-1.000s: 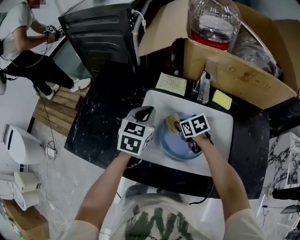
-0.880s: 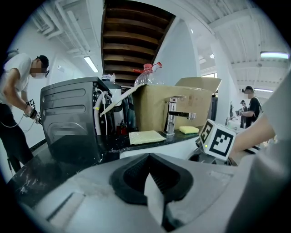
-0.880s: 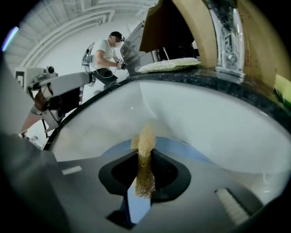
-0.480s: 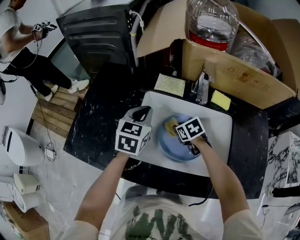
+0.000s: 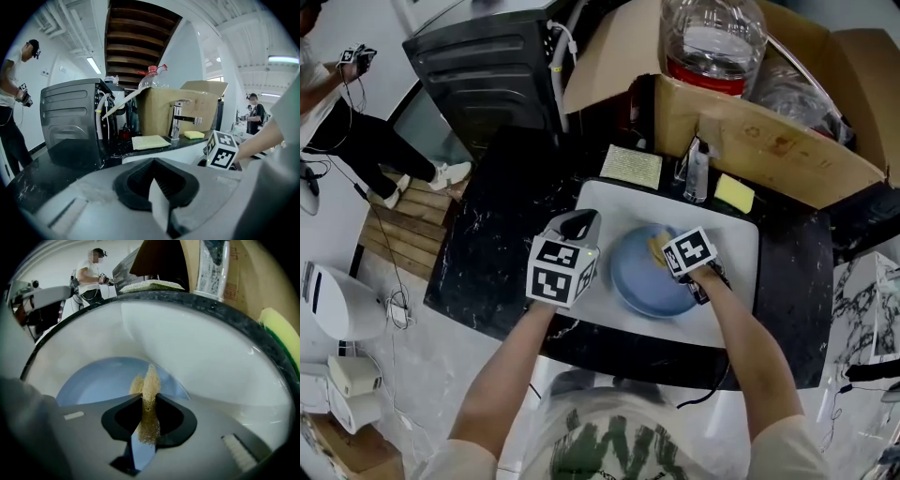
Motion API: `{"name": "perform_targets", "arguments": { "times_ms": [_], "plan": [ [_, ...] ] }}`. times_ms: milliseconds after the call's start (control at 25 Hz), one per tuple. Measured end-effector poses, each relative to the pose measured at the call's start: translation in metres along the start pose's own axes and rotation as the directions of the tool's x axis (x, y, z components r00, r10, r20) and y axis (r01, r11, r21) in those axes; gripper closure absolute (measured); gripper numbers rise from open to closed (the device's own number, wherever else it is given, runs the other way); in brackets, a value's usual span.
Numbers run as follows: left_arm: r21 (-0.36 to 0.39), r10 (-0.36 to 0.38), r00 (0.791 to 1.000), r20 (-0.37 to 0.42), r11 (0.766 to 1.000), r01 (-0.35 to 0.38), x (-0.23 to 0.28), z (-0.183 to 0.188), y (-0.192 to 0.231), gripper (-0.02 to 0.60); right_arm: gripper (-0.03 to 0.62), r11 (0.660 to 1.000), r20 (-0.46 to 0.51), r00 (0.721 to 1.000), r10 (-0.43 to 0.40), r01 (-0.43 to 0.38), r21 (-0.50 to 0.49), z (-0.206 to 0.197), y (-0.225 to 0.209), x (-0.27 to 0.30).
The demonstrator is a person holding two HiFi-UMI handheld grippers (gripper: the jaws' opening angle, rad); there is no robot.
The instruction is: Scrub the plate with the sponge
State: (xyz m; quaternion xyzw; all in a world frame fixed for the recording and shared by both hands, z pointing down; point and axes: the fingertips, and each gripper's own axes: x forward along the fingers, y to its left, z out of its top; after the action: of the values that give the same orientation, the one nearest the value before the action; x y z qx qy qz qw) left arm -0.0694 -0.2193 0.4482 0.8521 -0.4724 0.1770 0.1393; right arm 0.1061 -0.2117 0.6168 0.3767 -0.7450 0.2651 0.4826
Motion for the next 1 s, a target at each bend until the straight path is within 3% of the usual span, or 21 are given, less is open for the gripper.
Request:
{"name": "perform_targets", "arguments": {
  "times_ms": [200,520,1000],
  "plan": [
    [0.004,-0.018,1.0,0.004,1.0,0.018,0.003,0.003,-0.007,0.583,0.522,0.999,-0.045,0.998,-0.05,0.049,-0.009,-0.017,-0.016,-0.01],
    [0.015,-0.038,0.999,0.009,0.999,0.038,0.005,0.007,-0.016,0.583,0.522,0.998,-0.119,0.991,-0.055,0.052,-0.026,-0.044,-0.026,-0.026],
    [0.018,-0.065,0.998,0.02,0.998,0.064,0.008,0.013,-0.026,0.583,0.522,0.996,-0.172,0.984,0.042,-0.055,-0.075,-0.073,-0.006,-0.046]
  ]
}}
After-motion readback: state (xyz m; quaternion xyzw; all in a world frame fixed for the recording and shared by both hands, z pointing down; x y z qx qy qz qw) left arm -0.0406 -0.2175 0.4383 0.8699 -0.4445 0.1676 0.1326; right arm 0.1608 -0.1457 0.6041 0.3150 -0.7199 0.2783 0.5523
